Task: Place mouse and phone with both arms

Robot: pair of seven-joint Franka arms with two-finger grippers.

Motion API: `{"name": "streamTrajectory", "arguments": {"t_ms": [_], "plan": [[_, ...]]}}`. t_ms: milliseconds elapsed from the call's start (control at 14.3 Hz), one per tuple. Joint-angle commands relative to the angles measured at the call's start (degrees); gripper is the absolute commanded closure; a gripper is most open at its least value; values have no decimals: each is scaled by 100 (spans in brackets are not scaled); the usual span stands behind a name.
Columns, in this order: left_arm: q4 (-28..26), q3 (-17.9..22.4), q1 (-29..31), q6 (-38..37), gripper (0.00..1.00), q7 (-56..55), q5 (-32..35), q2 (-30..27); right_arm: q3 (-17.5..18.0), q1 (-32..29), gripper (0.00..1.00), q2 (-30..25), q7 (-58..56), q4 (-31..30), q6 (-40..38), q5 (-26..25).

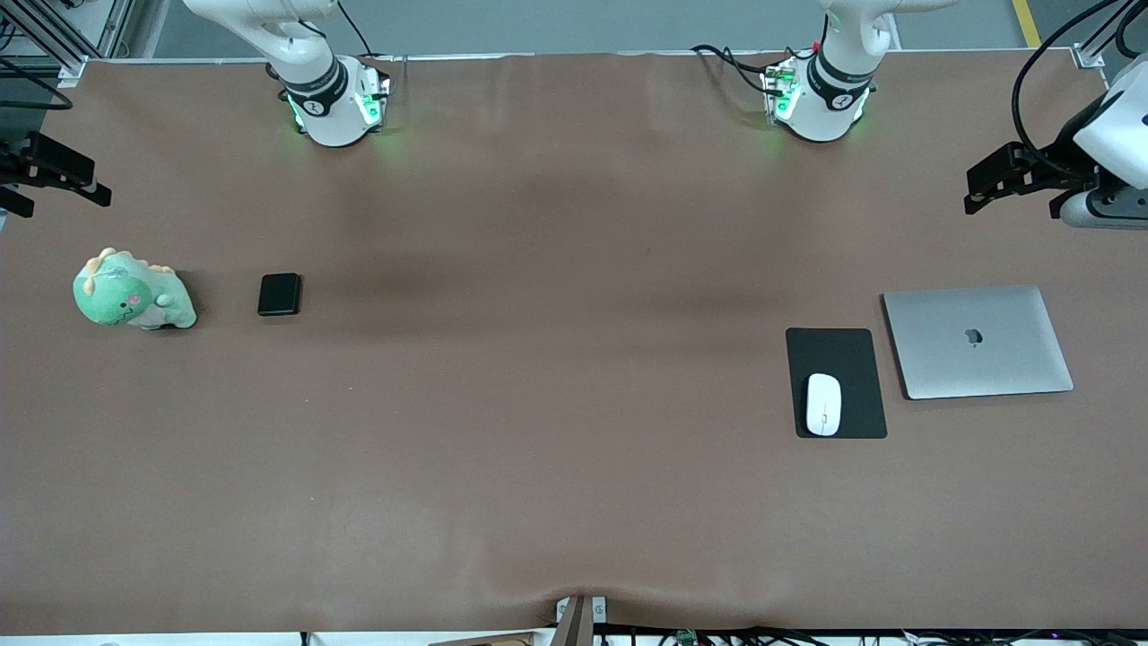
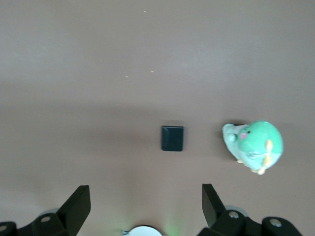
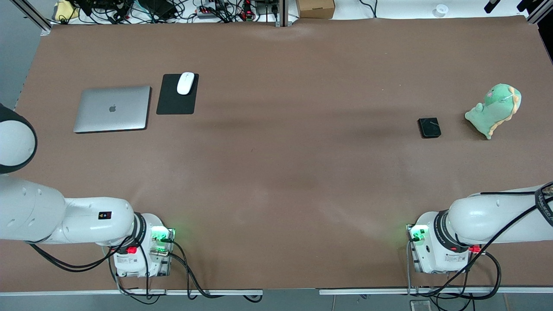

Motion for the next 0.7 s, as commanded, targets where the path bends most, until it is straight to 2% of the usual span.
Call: {"name": "streamTrajectory", "arguments": {"t_ms": [0,630], "plan": [[-26,-17,17,30,0,2,52,-43,69,197,0,-179,64,-139,67,-347],[-35,-17,17,30,0,-15,52,-43,25,101,0,-162,47,-148,-3,-277]]}}
